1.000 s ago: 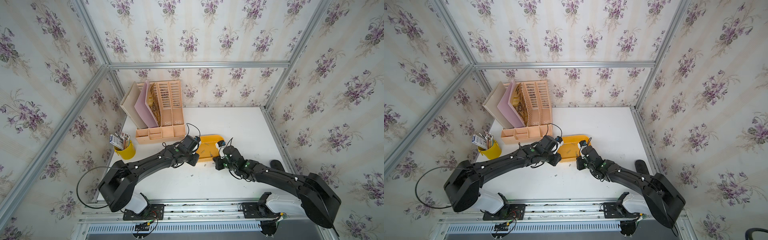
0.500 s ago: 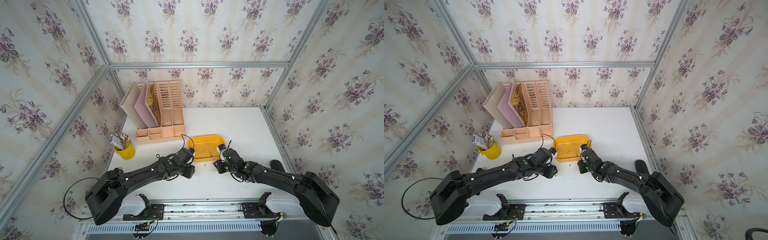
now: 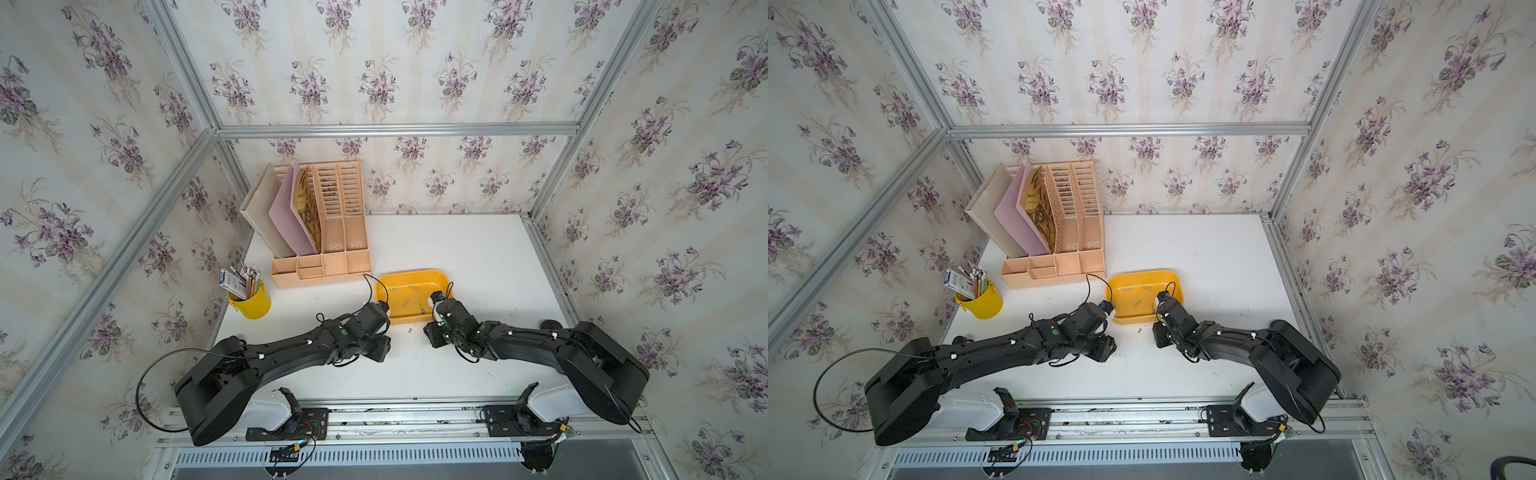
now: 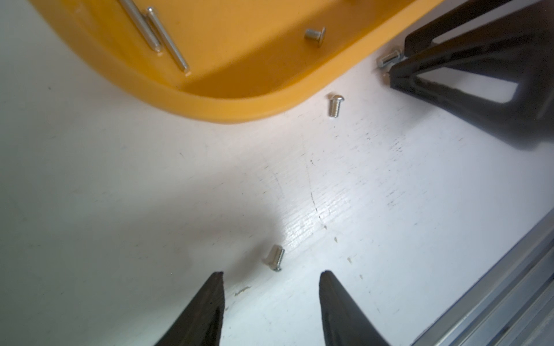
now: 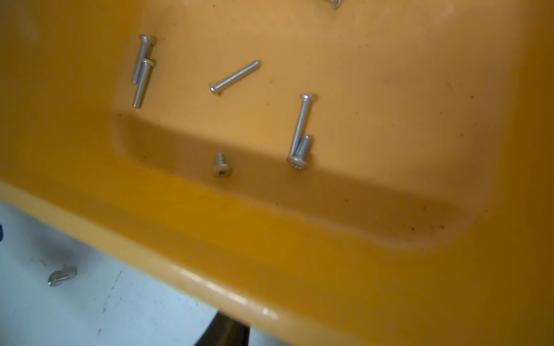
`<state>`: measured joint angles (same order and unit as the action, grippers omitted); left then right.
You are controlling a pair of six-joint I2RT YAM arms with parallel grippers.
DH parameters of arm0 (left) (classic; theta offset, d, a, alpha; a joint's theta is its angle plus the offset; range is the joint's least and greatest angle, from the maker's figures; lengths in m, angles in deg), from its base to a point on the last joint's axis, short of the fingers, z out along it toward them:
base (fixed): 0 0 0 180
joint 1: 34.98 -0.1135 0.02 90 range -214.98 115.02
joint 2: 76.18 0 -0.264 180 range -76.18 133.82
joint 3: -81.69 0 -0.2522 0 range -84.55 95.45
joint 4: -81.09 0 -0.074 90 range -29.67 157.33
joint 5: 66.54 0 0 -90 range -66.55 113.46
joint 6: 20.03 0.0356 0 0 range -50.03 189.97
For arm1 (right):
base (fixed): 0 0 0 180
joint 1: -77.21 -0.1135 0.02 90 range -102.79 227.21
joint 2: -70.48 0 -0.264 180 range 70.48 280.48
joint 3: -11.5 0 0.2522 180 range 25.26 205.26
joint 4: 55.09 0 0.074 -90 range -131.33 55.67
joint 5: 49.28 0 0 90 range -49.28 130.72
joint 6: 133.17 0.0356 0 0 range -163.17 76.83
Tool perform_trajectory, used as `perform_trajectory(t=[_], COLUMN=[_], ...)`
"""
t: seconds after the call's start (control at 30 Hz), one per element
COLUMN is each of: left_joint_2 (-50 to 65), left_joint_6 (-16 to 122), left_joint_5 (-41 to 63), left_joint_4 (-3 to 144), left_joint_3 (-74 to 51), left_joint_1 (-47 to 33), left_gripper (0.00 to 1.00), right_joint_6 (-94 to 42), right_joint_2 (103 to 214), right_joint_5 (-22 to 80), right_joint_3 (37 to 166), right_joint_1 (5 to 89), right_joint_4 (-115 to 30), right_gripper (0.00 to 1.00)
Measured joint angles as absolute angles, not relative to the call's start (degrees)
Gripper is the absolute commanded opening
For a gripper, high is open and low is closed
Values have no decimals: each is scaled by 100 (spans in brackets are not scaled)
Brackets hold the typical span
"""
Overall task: Put the screws on the desktop into the storage box
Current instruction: Pick up the screw from the center of the board, then place the screw in the storage box.
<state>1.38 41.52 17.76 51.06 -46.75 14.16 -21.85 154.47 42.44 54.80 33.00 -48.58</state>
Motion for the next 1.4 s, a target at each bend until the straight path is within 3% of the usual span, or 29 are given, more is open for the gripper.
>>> perform_trajectory(t=[0.47,0.97,1.03,1.4], left_joint_2=[263,311,385,980], left_joint_6=[4203,4222,4246,4257], left_joint_5=[1824,1833,1833,1770], left_joint_4=[5106,5088,5106,5462], left_joint_3=[-4540,-4426,-4363,-4072], left_joint_1=[1416,1423,1438,1545], left_gripper=[55,54,59,62], right_joint_6=[-2227,-2275,-2288,-2764], right_joint_2=[15530,14378,14299,15724], right_joint_5=[4373,4082,4082,4135], right_joint_3=[5469,5594,5804,7141], right_joint_1=[3302,3300,3302,3622], right_joint_4=[-5024,-4333,-4239,-4106], right_gripper=[0,0,0,3])
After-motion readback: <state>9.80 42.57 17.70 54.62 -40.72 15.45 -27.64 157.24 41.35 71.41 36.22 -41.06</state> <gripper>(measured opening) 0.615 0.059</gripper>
